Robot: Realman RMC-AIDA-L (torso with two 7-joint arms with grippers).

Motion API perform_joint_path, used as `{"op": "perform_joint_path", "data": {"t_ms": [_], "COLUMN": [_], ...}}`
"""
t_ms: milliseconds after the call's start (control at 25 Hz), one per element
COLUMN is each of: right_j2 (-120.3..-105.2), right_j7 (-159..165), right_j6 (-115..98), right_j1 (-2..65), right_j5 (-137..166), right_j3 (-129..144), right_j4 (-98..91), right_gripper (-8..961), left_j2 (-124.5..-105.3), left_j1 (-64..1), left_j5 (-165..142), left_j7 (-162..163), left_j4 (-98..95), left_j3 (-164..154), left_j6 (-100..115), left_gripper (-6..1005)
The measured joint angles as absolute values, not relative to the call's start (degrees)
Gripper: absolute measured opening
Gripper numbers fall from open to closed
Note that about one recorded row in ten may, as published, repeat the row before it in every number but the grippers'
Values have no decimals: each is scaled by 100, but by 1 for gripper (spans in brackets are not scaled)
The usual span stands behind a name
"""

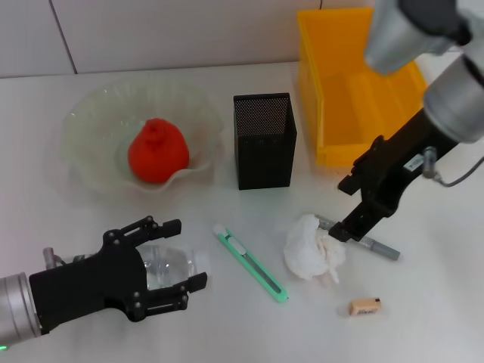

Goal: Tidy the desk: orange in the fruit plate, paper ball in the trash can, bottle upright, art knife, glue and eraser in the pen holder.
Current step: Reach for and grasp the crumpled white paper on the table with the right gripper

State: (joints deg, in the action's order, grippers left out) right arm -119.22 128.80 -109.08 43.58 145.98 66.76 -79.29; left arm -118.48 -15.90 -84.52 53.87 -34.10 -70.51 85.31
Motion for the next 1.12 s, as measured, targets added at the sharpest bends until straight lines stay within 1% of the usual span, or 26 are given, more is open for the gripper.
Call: {"op": "perform_joint_path", "data": {"t_ms": [320,760,1120], "right_j2": [-11918,-11943,-11947], "right_j7": [12995,13044,13167], "right_j6": [-10247,-9517,-9087], "right_j1": [4296,4404,4470], "right_j5": [14835,14620,14535], "right_j3": [7389,7796,8205], "right_j4": [-7521,-6641,-6384], "right_gripper": [805,804,803], "left_j2": [-11847,-11847,-11856], "left_j1": [-1573,-1566,-1588], "left_j5": [-8455,-8459,-8464], "left_j7": [5352,5388,5391], "left_j4": [-3359,-3337,-3337], "left_j3": [-7234,-7450,-7587], "left_j6": [8490,8458,8410], "left_gripper": [853,850,848]}}
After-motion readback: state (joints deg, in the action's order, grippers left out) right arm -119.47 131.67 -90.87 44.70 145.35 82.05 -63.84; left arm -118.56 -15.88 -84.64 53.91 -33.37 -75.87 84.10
